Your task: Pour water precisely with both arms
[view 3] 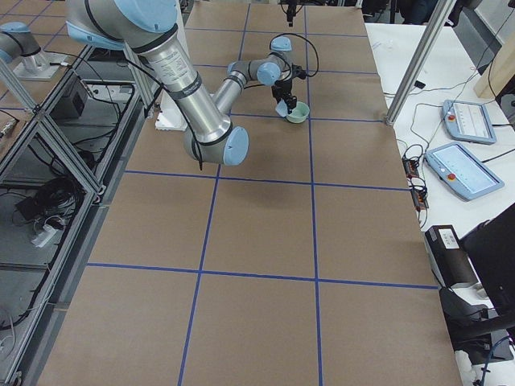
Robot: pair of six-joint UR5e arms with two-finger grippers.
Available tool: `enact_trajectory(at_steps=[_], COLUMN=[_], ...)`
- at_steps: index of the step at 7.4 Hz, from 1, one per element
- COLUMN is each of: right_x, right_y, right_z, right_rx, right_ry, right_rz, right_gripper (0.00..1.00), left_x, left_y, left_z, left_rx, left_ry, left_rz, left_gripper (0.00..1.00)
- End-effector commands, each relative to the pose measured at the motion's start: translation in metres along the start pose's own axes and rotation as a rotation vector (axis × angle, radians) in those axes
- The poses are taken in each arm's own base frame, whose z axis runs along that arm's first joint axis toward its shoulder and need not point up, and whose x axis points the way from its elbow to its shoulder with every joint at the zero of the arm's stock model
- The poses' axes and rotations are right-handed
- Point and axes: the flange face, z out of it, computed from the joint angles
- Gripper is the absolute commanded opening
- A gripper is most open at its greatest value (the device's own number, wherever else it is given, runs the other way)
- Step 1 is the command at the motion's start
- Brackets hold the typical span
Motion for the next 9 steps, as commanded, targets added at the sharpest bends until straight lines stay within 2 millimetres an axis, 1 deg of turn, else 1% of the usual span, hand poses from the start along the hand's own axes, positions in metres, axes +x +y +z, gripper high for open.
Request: enact_trajectory(at_steps=[1,2,3,5,6,7,8,9], right_x=[0.003,0.0,-0.006,-0.01,-0.016,-0.025,-0.026,-0.023], right_y=[-0.009,-0.016,-0.022,-0.025,-0.037,-0.054,-0.059,-0.059], right_z=[0.016,0.018,0.008,0.003,-0.005,-0.007,-0.008,-0.01], right_rx=[-0.073,-0.105,-0.127,-0.161,-0.204,-0.241,-0.256,-0.273], right_ry=[0.028,0.04,0.047,0.06,0.08,0.095,0.1,0.106], right_rz=[-0.006,0.002,0.008,-0.015,-0.028,-0.031,-0.03,-0.033], right_gripper=[0.0,0.0,0.0,0.0,0.0,0.0,0.0,0.0], left_x=[-0.007,-0.008,-0.009,-0.01,-0.01,-0.009,-0.009,-0.01], left_y=[-0.001,-0.001,-0.001,-0.002,-0.002,-0.001,-0.001,-0.002], left_z=[-0.007,-0.009,-0.008,-0.009,-0.009,-0.008,-0.008,-0.009], left_rx=[-0.008,-0.008,-0.008,-0.006,-0.008,-0.009,-0.008,-0.008], left_ry=[0.037,0.043,0.041,0.041,0.042,0.042,0.043,0.042], left_rz=[-0.019,-0.024,-0.025,-0.025,-0.026,-0.025,-0.024,-0.026], left_gripper=[1.0,1.0,1.0,1.0,1.0,1.0,1.0,1.0])
